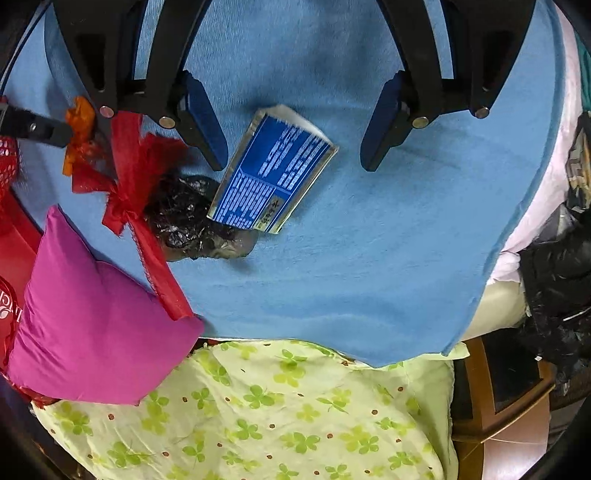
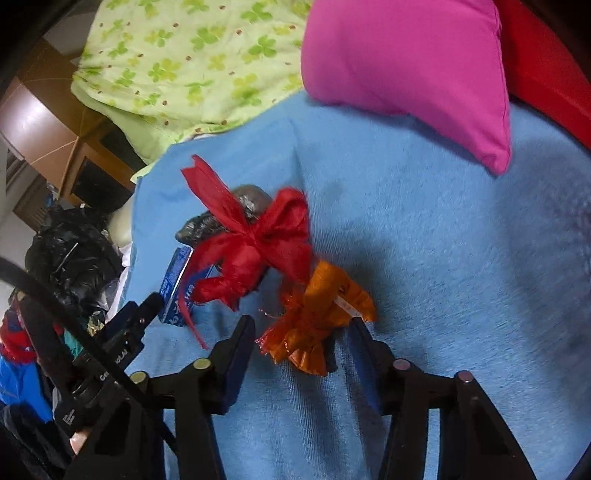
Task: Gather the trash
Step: 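Grasp the orange bag with the right gripper while the left gripper grasps the blue medicine box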
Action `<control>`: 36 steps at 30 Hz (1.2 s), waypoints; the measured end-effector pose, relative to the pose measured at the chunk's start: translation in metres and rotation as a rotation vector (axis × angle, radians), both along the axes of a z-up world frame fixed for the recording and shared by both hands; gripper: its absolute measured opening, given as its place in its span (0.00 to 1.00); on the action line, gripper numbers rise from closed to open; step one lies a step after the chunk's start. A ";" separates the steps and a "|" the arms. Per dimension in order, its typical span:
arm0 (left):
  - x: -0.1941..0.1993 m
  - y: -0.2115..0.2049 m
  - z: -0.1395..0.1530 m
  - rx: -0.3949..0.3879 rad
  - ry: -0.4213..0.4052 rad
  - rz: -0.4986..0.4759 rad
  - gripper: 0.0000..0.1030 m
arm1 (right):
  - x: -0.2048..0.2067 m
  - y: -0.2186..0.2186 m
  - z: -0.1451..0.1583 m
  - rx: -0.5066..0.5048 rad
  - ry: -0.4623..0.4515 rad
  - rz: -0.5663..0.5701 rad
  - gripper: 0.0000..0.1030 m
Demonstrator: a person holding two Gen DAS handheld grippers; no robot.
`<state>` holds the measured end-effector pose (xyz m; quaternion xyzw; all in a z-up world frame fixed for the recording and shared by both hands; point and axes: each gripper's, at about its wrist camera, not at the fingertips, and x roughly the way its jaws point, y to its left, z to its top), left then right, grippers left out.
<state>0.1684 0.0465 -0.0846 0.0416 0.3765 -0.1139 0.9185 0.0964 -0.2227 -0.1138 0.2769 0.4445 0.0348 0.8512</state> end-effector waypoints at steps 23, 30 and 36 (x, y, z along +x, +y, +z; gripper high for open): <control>-0.005 0.002 -0.001 -0.046 0.006 0.016 0.70 | -0.019 0.001 0.013 -0.092 -0.083 0.049 0.30; -0.054 -0.003 0.031 -0.022 -0.102 0.040 0.70 | -0.043 -0.009 0.033 -0.132 -0.139 0.031 0.30; -0.108 -0.018 0.042 -0.021 -0.144 0.075 0.70 | -0.063 -0.018 0.053 -0.197 -0.207 0.032 0.30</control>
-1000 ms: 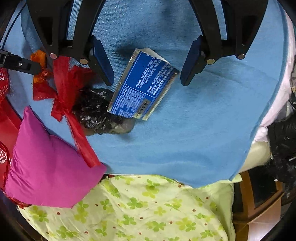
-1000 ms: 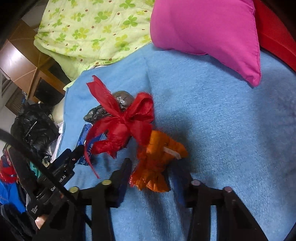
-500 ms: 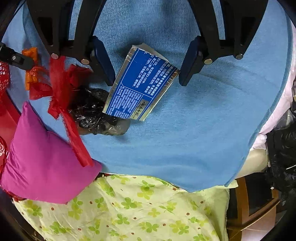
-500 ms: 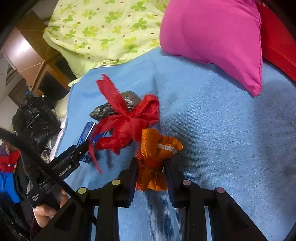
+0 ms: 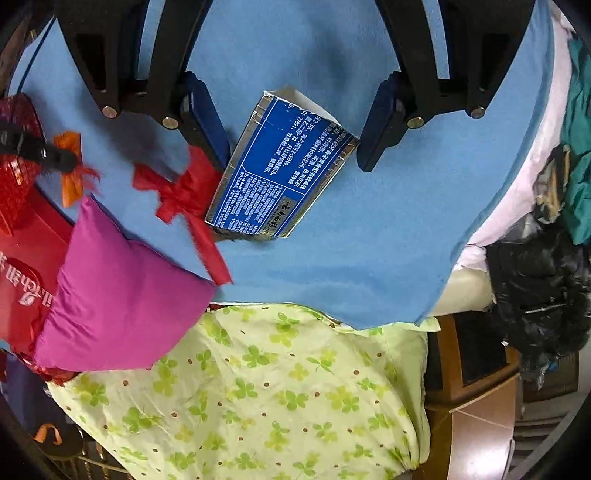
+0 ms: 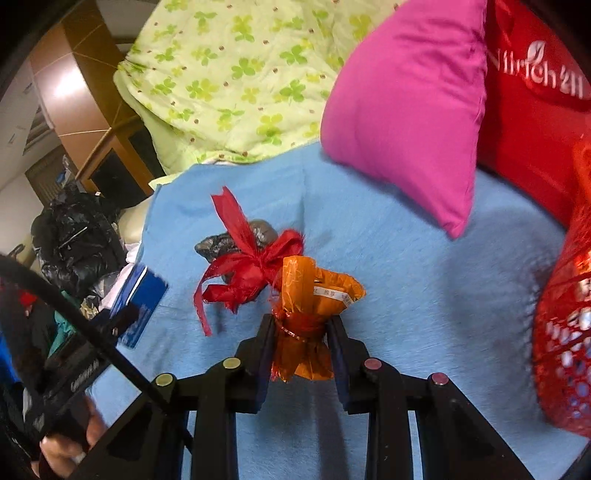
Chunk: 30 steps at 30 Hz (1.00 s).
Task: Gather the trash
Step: 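Grasp the orange bag with the right gripper while the left gripper grasps the blue medicine box, then carry the orange bag and blue box over the red basket with both grippers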
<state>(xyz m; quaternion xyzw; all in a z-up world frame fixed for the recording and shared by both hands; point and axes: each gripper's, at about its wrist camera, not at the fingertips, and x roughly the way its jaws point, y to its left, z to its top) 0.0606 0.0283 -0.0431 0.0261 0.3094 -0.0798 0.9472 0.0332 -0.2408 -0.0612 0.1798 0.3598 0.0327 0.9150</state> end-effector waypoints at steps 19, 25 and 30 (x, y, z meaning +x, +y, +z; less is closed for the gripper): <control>-0.091 -0.060 0.045 0.165 -0.113 -0.013 0.70 | -0.060 -0.010 0.046 -0.065 -0.176 0.046 0.30; -0.099 -0.072 0.054 0.183 -0.135 -0.012 0.70 | -0.074 -0.014 0.057 -0.099 -0.229 0.052 0.30; -0.104 -0.081 0.059 0.193 -0.149 -0.015 0.70 | -0.084 -0.023 0.064 -0.099 -0.256 0.042 0.30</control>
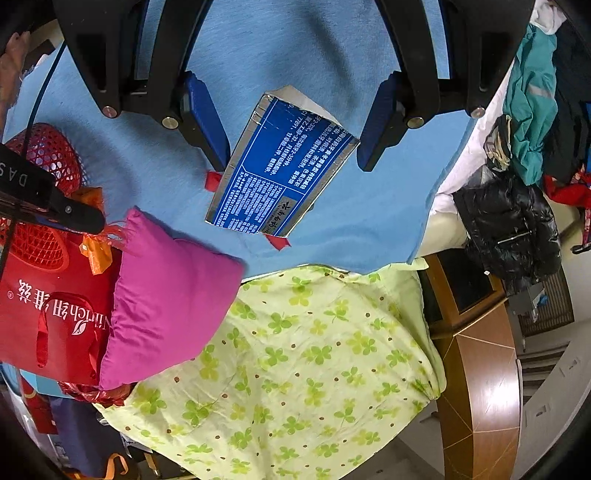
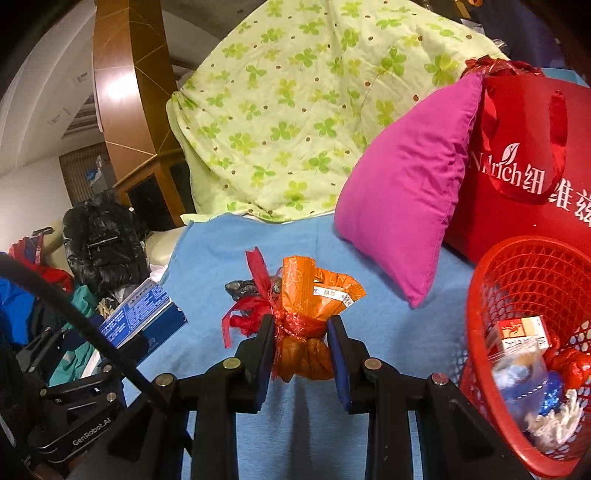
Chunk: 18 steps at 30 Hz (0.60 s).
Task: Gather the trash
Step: 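Carry the orange bag and blue box over the red basket with both grippers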
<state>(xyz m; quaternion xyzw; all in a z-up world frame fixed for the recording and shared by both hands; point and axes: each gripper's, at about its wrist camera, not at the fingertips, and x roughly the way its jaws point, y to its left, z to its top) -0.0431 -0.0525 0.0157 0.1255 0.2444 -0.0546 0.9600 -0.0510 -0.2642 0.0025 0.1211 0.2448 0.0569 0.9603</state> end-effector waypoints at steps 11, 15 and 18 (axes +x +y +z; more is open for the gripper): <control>-0.007 -0.018 0.009 0.021 -0.020 -0.023 0.70 | -0.018 -0.014 0.009 -0.003 -0.053 -0.018 0.30; -0.009 -0.023 0.011 0.030 -0.026 -0.031 0.70 | -0.024 -0.019 0.012 -0.002 -0.066 -0.027 0.30; -0.011 -0.029 0.013 0.037 -0.031 -0.034 0.70 | -0.030 -0.024 0.014 -0.001 -0.077 -0.035 0.30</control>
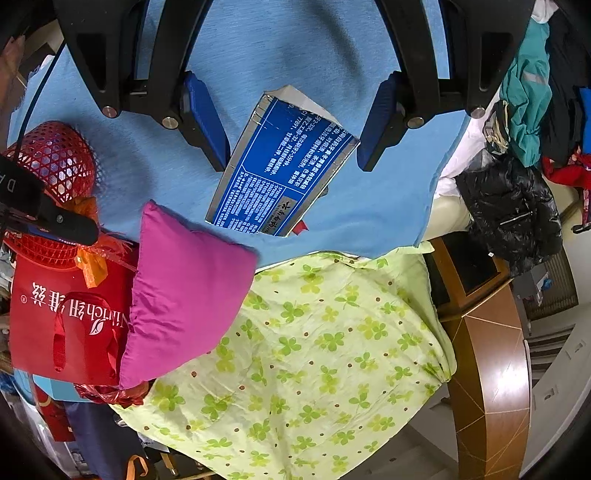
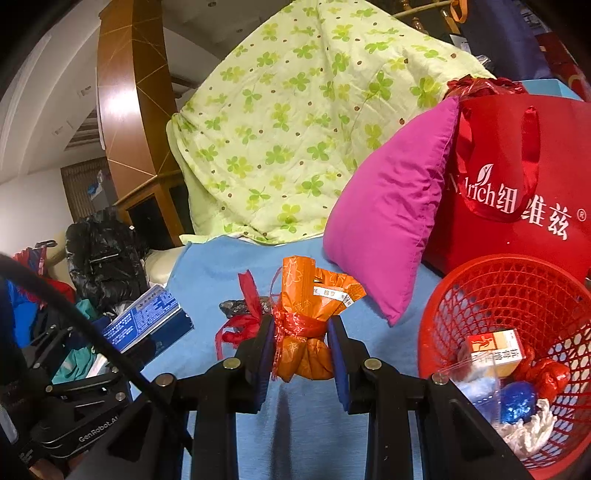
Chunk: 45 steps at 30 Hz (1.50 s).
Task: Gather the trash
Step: 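Carry the orange bag and blue box over the red basket with both grippers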
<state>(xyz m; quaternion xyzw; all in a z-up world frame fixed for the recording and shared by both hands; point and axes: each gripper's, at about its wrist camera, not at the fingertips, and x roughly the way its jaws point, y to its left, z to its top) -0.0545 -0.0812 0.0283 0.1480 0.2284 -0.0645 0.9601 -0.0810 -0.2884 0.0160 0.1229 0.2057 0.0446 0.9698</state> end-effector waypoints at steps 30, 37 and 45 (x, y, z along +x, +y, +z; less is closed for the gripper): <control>-0.016 -0.045 0.014 0.043 -0.024 -0.091 0.70 | -0.030 -0.047 0.011 0.069 -0.060 -0.084 0.30; -0.019 -0.057 0.018 0.052 -0.031 -0.118 0.70 | -0.038 -0.058 0.012 0.093 -0.071 -0.110 0.30; -0.022 -0.073 0.022 0.061 -0.040 -0.151 0.70 | -0.045 -0.070 0.014 0.110 -0.083 -0.130 0.30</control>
